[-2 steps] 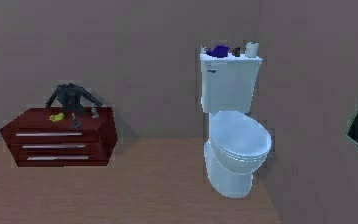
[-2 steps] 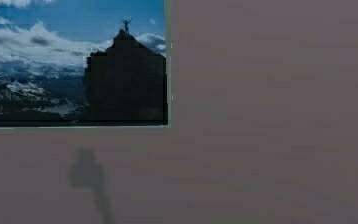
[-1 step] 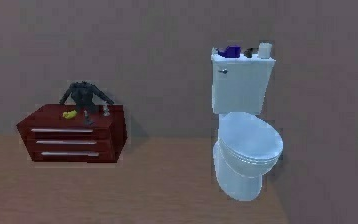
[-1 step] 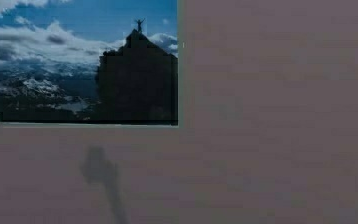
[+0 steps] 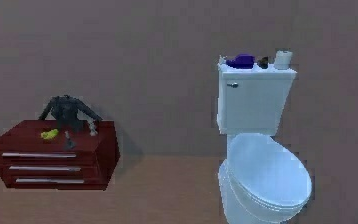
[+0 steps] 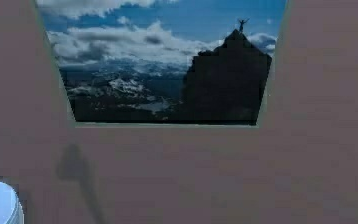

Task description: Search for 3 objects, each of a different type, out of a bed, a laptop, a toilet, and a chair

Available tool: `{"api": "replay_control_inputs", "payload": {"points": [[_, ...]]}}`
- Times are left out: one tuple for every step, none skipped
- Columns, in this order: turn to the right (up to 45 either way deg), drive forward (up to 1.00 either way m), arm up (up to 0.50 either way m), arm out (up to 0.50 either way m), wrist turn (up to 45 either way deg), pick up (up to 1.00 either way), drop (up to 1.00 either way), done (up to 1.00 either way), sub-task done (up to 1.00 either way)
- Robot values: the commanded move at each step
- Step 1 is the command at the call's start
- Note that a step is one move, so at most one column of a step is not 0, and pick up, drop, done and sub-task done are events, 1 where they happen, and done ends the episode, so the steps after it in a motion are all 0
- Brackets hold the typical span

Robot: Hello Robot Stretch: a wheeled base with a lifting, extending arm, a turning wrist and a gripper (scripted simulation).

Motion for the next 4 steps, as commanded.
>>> {"api": "replay_control_inputs", "payload": {"points": [[24.0, 0.0, 0.0, 0.0, 0.0, 0.0, 0.0, 0.0, 0.0], [0.0, 0.0, 0.0, 0.0, 0.0, 0.0, 0.0, 0.0, 1.0], [45.0, 0.0, 0.0, 0.0, 0.0, 0.0, 0.0, 0.0, 0.0], [45.0, 0.0, 0.0, 0.0, 0.0, 0.0, 0.0, 0.0, 0.0]]}}
